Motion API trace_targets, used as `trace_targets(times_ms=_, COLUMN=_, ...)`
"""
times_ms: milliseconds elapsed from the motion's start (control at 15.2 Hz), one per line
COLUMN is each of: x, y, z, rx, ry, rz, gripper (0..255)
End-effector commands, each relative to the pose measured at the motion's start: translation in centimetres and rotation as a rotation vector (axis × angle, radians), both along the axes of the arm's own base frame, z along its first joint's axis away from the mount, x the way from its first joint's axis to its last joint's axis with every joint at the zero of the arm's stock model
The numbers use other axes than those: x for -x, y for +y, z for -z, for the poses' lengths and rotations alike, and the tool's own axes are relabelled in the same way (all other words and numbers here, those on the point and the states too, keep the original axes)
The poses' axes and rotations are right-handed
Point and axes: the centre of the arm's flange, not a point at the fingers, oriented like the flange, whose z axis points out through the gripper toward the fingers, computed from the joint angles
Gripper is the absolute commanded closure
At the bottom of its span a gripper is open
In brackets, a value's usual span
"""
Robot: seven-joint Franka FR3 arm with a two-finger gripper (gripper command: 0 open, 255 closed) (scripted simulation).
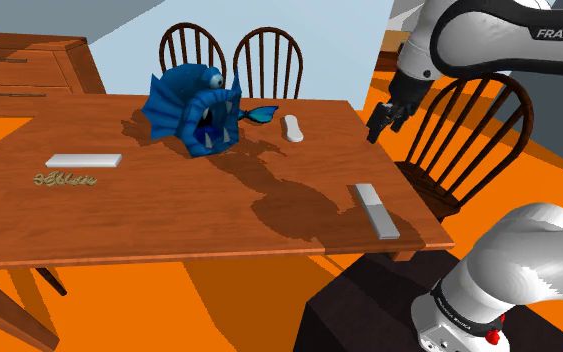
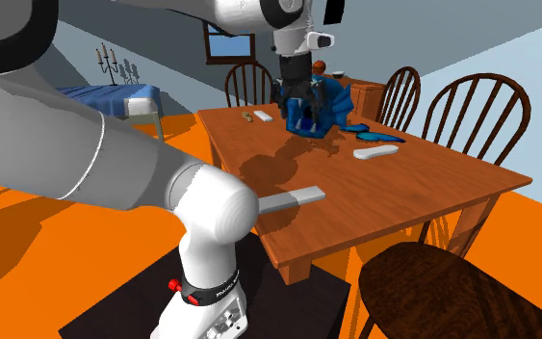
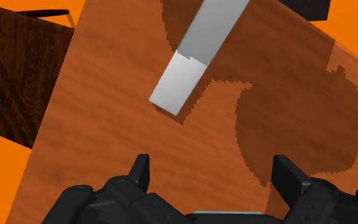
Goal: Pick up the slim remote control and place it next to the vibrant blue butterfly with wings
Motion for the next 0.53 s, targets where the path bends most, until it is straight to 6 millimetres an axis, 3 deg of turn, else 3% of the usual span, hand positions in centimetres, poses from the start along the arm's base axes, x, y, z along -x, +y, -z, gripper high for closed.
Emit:
trace_targets(times_ms=0, x=0.0, y=-0.4, z=2.6, rx=-0.009, ry=0.02, rz=0.051, gripper=0)
trace_targets(times_ms=462, x=0.8, y=-1.4, z=11.4, rx=-0.038, ry=0.092, rz=0.223, gripper=0)
